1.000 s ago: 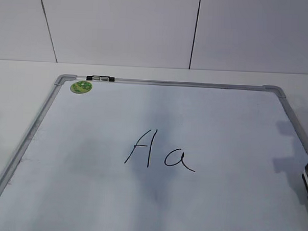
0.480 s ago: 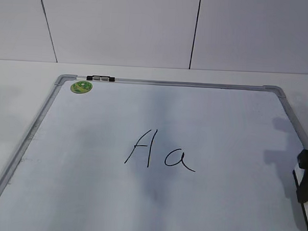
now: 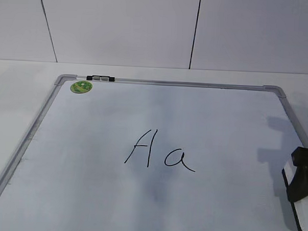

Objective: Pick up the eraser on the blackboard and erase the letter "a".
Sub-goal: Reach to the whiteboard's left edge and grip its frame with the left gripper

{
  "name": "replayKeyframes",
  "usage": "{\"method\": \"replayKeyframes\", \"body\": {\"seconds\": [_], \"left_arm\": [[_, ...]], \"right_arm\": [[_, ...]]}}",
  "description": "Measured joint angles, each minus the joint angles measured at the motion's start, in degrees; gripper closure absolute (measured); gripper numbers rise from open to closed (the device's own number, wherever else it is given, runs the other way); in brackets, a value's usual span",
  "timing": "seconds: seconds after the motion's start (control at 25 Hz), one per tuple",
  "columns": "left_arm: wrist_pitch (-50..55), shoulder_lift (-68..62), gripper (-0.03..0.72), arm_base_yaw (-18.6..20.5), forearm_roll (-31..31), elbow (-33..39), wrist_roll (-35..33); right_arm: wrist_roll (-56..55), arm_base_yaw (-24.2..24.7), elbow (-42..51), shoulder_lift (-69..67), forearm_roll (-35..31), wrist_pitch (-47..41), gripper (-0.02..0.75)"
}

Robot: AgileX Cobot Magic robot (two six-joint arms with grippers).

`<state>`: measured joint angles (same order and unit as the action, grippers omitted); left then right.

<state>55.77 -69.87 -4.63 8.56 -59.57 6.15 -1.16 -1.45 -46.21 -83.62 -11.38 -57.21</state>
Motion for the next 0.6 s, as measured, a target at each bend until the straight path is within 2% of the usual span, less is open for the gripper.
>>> {"method": "replayKeyframes", "body": {"seconds": [0.24, 0.6], "left_arm": [[0.0, -10.1, 0.356, 0.0, 0.6, -4.6, 0.0], [-0.8, -18.7, 0.356, 0.0, 1.2, -5.4, -1.0]], "right_arm": [[1.2, 0.0, -3.8, 0.0, -0.1, -3.8, 0.203], [0.5, -1.8, -10.6, 0.0, 1.3, -10.2, 0.203]]}}
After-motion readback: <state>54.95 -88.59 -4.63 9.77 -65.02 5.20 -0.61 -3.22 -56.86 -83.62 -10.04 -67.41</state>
